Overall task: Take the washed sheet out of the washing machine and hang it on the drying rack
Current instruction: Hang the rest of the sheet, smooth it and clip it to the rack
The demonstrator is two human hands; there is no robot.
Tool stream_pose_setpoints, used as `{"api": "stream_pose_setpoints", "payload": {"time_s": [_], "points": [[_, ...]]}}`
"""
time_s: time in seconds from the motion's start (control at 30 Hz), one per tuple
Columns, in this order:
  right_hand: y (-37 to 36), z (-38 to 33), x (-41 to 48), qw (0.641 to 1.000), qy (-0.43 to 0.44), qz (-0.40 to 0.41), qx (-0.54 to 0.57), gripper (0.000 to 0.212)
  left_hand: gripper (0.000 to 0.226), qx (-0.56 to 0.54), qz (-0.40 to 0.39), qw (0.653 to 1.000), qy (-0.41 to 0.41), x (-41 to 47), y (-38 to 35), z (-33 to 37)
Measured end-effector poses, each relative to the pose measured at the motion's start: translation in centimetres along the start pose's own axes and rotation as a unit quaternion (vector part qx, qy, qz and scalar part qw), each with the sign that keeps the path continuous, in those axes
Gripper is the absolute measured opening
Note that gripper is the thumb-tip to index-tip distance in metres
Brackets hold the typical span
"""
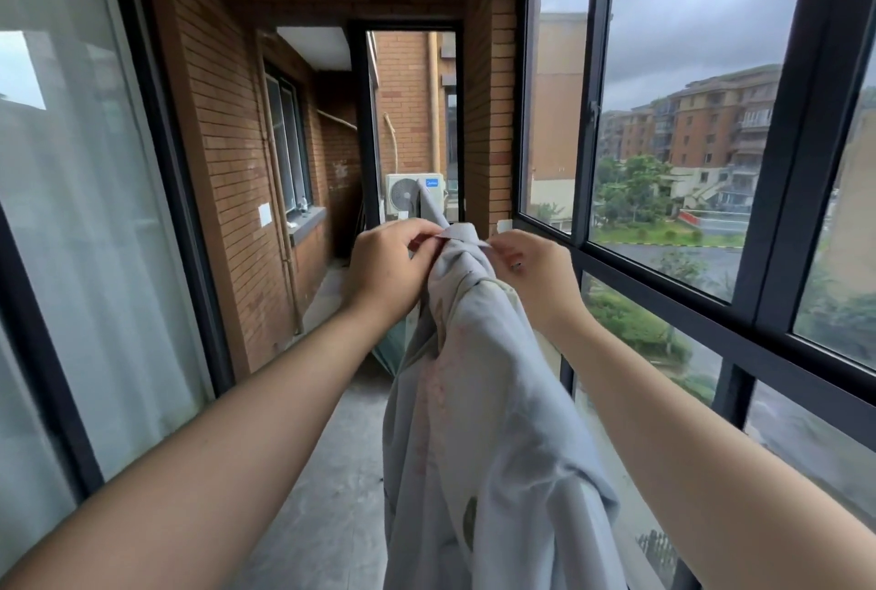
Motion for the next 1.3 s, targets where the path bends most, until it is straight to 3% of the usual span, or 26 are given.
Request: {"api": "stream_pose_setpoints", "payload": {"time_s": [0.1, 0.2, 0.3, 0.37, 0.43, 0.6, 0.73, 0.83, 0.93, 1.03, 1.13, 1.2, 1.3], "points": [[-0.4, -0.4, 2.4, 0.991, -0.105, -0.027, 0.084, 0.031, 0.011, -0.048, -0.036, 0.992, 0.112, 1.7, -1.1, -0.6], [-1.6, -0.3, 4.6, 0.928, -0.276, -0.044, 0.246, 0.026, 0.005, -0.105, -0.05, 0.968, 0.223, 3.5, -2.6, -1.6], [-2.8, 0.1, 5.8, 0.877, -0.383, -0.058, 0.285, 0.017, 0.014, -0.224, -0.074, 0.898, 0.372, 4.4, -4.3, -2.8], [-3.5, 0.7, 6.2, 0.856, -0.412, -0.061, 0.307, 0.012, 0.009, -0.267, -0.085, 0.844, 0.457, 4.5, -5.3, -3.6], [-4.2, 1.6, 6.5, 0.838, -0.436, -0.061, 0.324, 0.016, 0.004, -0.277, -0.085, 0.813, 0.505, 4.5, -5.9, -4.2], [-5.4, 3.7, 6.4, 0.817, -0.478, -0.088, 0.311, 0.013, 0.036, -0.308, -0.1, 0.795, 0.513, 5.1, -8.9, -8.0], [-6.1, 5.1, 6.6, 0.831, -0.47, -0.114, 0.273, 0.032, 0.024, -0.308, -0.074, 0.802, 0.506, 5.3, -9.5, -8.1], [-6.2, 5.0, 7.0, 0.849, -0.434, -0.069, 0.294, 0.026, 0.007, -0.325, -0.045, 0.806, 0.493, 5.1, -9.0, -7.1], [-6.8, 5.0, 7.2, 0.841, -0.425, -0.046, 0.332, 0.028, 0.003, -0.373, -0.024, 0.786, 0.492, 4.9, -8.7, -6.7], [-7.5, 5.2, 6.8, 0.855, -0.447, -0.084, 0.248, 0.032, 0.013, -0.392, -0.05, 0.766, 0.506, 4.5, -8.5, -6.3], [-8.1, 5.0, 5.9, 0.87, -0.447, -0.147, 0.15, 0.04, 0.026, -0.362, -0.065, 0.776, 0.512, 4.0, -8.6, -6.2], [-8.3, 4.9, 5.4, 0.881, -0.426, -0.162, 0.127, 0.043, 0.022, -0.344, -0.071, 0.782, 0.515, 3.4, -8.6, -6.1], [-8.3, 4.7, 4.8, 0.904, -0.377, -0.154, 0.129, 0.049, 0.012, -0.291, -0.069, 0.832, 0.468, 2.8, -8.2, -6.0]]}}
Point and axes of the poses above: each hand's wrist, its own x-axis towards the middle knuckle, its own y-axis out of the back of the hand, z = x × y, the point moved 2 cm from there along x, towards the middle knuckle, and after that the axes turned 5 degrees about y, right-handed, at the moved point
